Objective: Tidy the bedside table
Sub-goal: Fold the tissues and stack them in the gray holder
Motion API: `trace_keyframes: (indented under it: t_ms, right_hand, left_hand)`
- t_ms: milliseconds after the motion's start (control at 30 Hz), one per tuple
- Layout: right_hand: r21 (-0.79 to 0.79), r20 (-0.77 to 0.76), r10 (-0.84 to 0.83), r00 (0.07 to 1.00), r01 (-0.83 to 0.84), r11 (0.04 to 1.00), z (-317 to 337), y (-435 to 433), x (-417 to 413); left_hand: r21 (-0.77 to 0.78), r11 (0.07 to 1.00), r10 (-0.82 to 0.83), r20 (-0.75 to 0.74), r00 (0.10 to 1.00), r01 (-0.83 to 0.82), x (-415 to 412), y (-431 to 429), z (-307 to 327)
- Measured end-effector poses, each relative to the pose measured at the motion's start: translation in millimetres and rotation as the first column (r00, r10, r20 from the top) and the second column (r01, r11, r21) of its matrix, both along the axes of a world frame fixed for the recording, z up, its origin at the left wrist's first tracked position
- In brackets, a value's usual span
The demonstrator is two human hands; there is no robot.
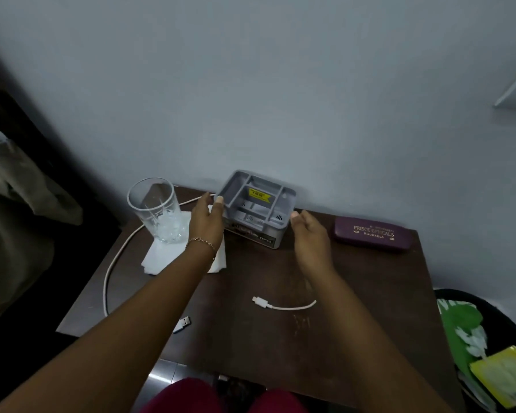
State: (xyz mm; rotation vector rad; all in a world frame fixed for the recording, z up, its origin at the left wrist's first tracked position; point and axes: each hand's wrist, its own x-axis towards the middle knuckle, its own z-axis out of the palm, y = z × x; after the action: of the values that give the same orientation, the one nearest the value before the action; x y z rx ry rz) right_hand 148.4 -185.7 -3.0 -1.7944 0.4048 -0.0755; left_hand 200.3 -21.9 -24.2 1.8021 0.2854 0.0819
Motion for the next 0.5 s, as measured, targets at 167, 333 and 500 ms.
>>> trace_keyframes:
  t_ms: [167,333,500]
  right_hand:
    - [-0.071,-0.026,-0.061,0.998,0.059,0.996,2,2,5]
    - [-0.054,-0.08,-0.111,0.991,0.107,0.993,2,-16,-20]
    - [-0.031,-0.1,-0.117,0.988,0.114,0.993,1,-33,-64]
  left_hand:
    - [-0.017,0.999,-0.042,-0.011,0.999,0.042,-20,-9,6]
    - [-0.091,0.993,-0.077,-0.027,0.997,0.074,-60,-12,6]
    - [-0.227,0.97,-0.109,-0.067,0.992,0.091,-104,-18,16]
